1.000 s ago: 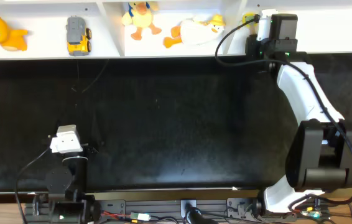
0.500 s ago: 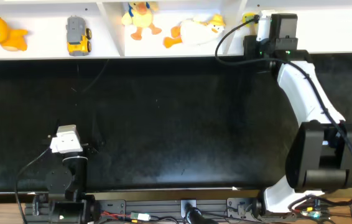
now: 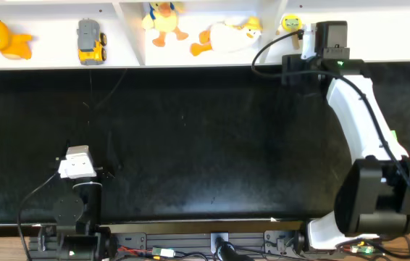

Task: Store Toys

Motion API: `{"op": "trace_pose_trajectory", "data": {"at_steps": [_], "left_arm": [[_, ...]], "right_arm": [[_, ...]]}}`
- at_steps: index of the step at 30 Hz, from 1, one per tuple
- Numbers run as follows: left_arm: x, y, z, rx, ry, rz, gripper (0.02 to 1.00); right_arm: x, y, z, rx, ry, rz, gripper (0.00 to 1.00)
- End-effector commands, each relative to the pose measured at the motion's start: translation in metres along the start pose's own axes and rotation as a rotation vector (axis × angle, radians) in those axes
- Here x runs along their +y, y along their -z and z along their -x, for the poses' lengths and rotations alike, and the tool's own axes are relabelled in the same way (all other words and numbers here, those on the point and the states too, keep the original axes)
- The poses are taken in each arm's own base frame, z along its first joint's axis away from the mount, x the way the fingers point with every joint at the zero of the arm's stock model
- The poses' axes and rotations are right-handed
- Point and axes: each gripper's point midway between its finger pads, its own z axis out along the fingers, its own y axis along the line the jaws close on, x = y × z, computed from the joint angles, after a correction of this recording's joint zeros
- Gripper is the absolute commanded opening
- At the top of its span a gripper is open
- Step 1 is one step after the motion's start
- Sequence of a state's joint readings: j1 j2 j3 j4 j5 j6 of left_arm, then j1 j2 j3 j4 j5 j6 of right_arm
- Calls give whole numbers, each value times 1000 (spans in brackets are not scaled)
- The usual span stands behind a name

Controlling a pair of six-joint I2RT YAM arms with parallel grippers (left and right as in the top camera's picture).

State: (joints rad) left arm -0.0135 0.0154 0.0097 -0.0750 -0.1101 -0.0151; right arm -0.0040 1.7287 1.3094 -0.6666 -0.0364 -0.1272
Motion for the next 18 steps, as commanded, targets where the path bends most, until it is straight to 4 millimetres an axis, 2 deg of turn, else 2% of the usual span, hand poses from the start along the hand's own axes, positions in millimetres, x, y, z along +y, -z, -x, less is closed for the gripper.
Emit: {"op": "trace_pose_trajectory", "data": {"at_steps": [1, 3, 18], "left_arm": [[1, 1, 2, -10, -22, 8, 998], [1, 1, 2, -10, -22, 8, 998], [1, 1, 2, -10, -22, 8, 998]], "right_arm": [[-2, 32, 8, -39, 6, -34, 958], [-4, 40, 3, -25, 6, -49, 996], [-6, 92, -63, 133, 3, -91, 996]]}}
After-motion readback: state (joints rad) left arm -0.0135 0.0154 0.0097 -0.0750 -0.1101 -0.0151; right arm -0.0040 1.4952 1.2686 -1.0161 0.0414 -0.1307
